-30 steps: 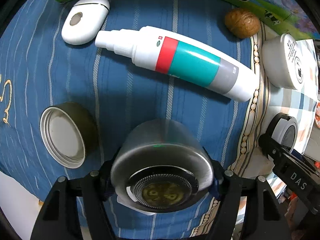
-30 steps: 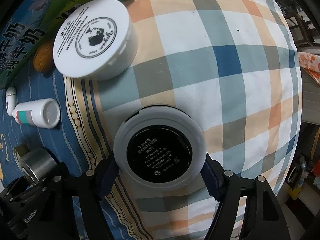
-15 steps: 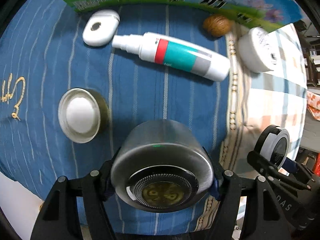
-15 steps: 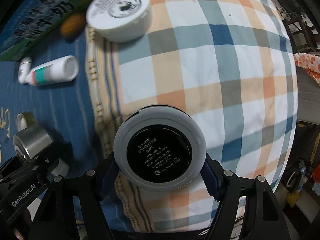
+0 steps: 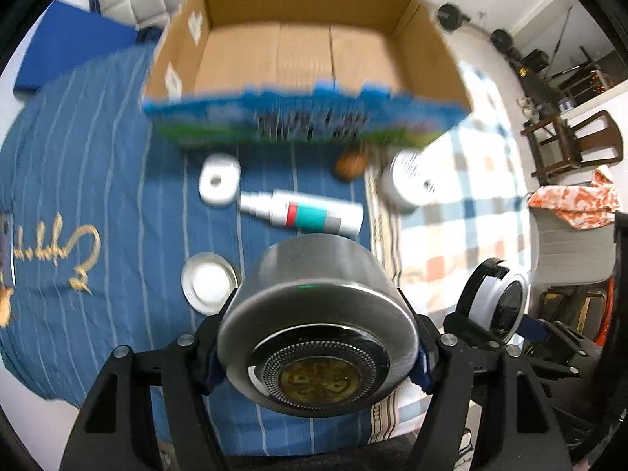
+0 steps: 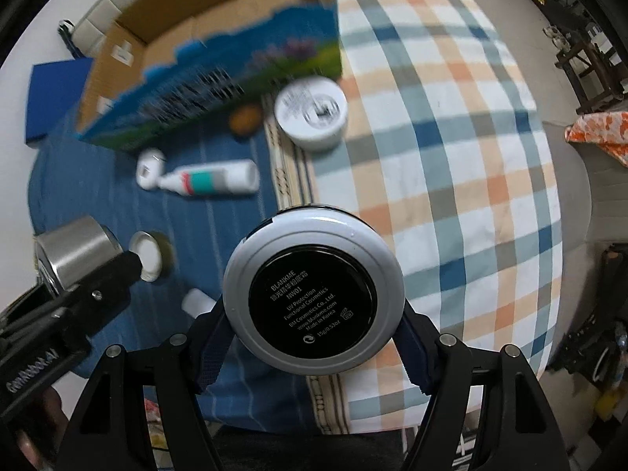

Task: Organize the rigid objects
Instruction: 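Carry the silver tin and black-lidded jar into the box with both tools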

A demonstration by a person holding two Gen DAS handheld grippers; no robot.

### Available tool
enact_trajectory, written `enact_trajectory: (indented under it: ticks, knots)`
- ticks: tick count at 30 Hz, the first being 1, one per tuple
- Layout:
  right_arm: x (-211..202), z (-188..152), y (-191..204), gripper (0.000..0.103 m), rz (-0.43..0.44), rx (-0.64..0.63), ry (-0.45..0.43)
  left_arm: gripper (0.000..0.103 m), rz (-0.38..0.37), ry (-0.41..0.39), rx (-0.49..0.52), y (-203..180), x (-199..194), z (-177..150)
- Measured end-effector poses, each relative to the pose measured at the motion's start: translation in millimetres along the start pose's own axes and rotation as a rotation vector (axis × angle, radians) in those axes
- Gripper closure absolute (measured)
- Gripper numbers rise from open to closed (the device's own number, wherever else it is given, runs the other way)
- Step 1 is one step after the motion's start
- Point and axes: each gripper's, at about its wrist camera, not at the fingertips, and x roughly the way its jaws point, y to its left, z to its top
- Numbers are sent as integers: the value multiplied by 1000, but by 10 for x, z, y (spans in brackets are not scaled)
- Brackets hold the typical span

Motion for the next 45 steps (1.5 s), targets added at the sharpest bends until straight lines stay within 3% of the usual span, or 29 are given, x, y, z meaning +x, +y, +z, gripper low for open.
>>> enact_trajectory:
  ticks: [8,19,25,35,45]
  knots:
    - [-353,884,356,27,41,-72,-102,34,-20,-124,19,-117,-332,837]
    - [-518,2078,653,27,40,-172,-149,34,-31,-177,-46,-44,-134,2018]
    - [-167,2729,836,27,15,-211,-118,34,-43,-117,-71,36,164,2593]
    - [736,3589,1017,27,-69,-261,-30,34,-39,60,-88,199,1095,3355]
    - [1284,3991,1105,27,-99,-284,31,34,-21,179,-109,310,1721,3714]
